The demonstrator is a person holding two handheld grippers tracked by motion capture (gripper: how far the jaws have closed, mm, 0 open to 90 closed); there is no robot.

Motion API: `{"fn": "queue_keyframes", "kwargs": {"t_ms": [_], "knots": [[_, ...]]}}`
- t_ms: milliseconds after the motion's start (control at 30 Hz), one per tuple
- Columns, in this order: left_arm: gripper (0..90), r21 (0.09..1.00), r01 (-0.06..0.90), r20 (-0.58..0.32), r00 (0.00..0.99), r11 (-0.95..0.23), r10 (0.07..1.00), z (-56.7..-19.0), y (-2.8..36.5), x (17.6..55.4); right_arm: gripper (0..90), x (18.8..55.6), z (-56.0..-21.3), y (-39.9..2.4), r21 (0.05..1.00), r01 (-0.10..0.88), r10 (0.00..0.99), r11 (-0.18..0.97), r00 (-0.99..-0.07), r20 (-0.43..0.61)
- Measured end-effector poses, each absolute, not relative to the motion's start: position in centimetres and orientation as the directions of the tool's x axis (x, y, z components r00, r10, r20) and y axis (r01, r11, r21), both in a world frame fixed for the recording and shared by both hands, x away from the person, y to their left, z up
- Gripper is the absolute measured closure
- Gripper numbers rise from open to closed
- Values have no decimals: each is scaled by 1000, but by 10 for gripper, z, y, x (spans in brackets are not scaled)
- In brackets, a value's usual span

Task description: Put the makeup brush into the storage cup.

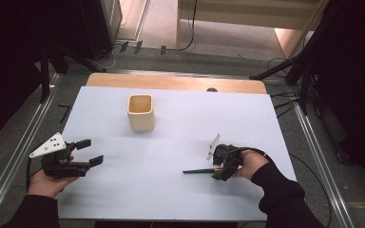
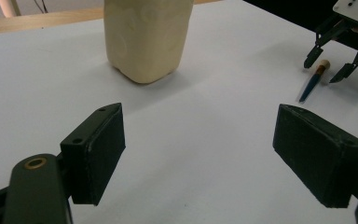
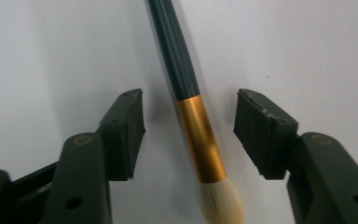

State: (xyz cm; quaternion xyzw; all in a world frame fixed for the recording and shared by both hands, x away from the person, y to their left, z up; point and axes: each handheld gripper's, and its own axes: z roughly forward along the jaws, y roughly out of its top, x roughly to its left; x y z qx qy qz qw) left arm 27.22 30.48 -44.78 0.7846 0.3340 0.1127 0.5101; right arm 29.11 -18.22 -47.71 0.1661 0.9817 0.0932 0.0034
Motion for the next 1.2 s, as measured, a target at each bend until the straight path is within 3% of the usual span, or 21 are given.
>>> {"fn": "queue_keyframes", "kwargs": {"t_ms": [233, 467, 667, 1200], "knots": [[178, 874, 410, -162, 751, -261, 640, -448, 305, 272, 575, 292, -480, -187, 173, 315, 317, 933, -948, 17], [178, 873, 411, -162, 751, -261, 641, -448, 304, 272, 625, 291, -480, -185, 155, 312, 316, 937, -949, -2], [179, 874, 410, -160, 750, -261, 642, -448, 304, 272, 773, 294, -479, -183, 137, 314, 316, 939, -949, 8], [179, 861, 435, -183, 749, -264, 637, -449, 304, 274, 781, 302, -476, -182, 125, 366, 358, 922, -930, 83]]}}
